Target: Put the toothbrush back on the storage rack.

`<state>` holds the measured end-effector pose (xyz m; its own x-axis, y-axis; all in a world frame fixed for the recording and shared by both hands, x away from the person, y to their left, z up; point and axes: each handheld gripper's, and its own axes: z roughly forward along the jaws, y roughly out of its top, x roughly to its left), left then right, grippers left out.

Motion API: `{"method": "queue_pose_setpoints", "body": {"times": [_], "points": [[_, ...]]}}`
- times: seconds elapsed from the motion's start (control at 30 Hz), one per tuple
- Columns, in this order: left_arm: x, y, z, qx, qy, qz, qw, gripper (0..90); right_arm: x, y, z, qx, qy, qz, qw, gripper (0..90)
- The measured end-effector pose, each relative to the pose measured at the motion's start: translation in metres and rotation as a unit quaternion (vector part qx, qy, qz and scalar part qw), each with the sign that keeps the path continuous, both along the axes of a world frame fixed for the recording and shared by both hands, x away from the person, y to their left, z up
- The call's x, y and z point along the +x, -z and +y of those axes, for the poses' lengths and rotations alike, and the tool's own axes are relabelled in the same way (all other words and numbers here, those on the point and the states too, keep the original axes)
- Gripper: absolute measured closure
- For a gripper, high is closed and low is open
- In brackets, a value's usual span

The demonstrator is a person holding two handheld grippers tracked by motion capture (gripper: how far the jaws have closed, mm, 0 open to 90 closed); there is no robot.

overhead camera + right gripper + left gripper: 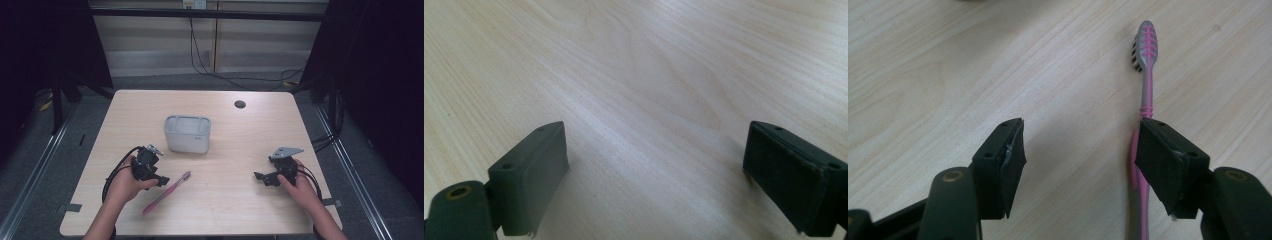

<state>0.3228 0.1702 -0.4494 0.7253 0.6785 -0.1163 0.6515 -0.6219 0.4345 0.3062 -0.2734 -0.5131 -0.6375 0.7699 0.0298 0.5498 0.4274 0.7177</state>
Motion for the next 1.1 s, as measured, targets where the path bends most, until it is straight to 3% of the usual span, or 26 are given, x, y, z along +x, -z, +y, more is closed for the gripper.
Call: {"method": "queue_pose_setpoints", "body": {"times": [0.8,1.1], "points": [[-0.001,0.008,-0.022,0.008,0.025,0.018,0.9995,41.6,0.000,0.000,0.000,0.000,0.000,-0.001,1.0000,10.0],[-0.003,0.013,-0.029,0.009,0.036,0.023,0.9990,47.8,0.000,0.000,0.000,0.000,0.000,0.000,1.0000,10.0]]}}
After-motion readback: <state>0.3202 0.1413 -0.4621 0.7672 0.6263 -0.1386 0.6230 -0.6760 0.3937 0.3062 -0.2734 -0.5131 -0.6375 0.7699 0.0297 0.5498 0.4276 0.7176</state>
